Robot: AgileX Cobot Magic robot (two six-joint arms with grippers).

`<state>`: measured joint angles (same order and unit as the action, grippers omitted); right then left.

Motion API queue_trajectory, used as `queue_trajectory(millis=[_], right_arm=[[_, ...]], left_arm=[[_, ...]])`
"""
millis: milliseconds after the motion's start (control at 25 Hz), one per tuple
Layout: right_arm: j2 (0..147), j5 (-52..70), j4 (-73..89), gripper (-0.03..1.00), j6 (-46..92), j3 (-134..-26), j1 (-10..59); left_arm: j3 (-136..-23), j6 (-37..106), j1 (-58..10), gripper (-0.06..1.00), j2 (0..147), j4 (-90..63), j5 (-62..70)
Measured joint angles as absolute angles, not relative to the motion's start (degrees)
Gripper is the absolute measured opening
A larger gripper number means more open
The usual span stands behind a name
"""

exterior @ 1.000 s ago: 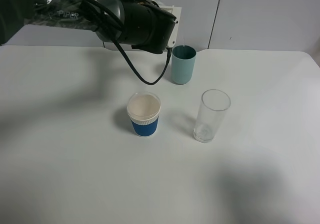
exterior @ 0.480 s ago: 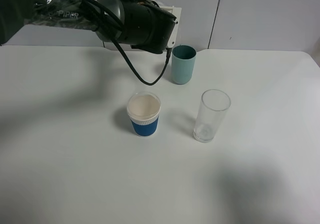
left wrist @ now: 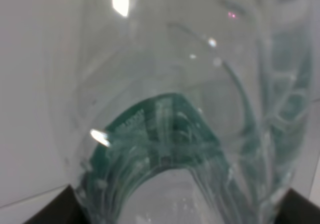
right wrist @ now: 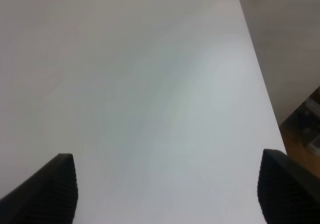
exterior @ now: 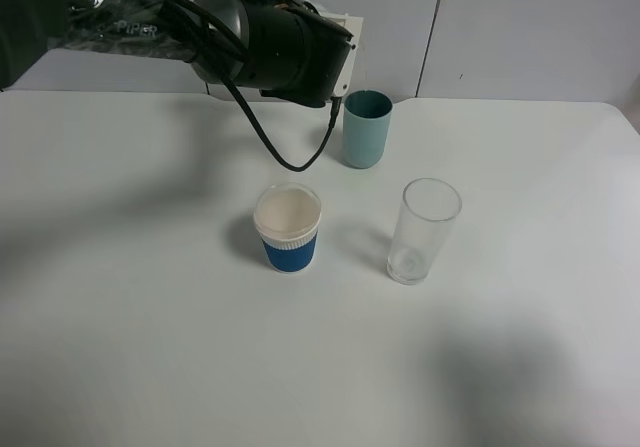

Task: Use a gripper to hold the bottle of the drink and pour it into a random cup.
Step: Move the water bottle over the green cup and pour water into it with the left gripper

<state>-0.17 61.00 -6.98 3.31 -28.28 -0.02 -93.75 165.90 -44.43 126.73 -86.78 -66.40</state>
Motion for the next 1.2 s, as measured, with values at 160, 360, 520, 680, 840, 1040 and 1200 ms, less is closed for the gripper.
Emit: queue_trajectory(millis=[160,360,520,680,840,1040,1200], right_arm=[[-0.2,61.0,-7.0,0.74,3.3,-28.3,0.0],[-0.2,61.0,-7.0,0.74,3.3,-28.3,0.0],[-0.2,61.0,-7.0,0.74,3.3,-28.3,0.0],[-0.2,61.0,-7.0,0.74,3.3,-28.3,0.0],[-0.2,61.0,-7.0,0.74,3.3,-28.3,0.0],[-0.2,61.0,-7.0,0.74,3.3,-28.3,0.0],[-0.2,61.0,-7.0,0.74,3.3,-28.3,0.0]], left_arm=[[-93.7,165.9,-44.4,0.51,126.7,-86.8,-66.4],[-93.7,165.9,-44.4,0.51,126.7,-86.8,-66.5],[-93.7,165.9,-44.4,0.51,126.7,-86.7,-66.5],[-93.7,165.9,-44.4,0.51,126.7,-86.7,-66.5],[-93.7,165.9,-44.4,0.51,126.7,-86.7,-66.5],[-93.7,165.9,-44.4,0.51,126.7,-86.7,-66.5],[-93.7,165.9,-44.4,0.51,126.7,-86.7,-66.4]])
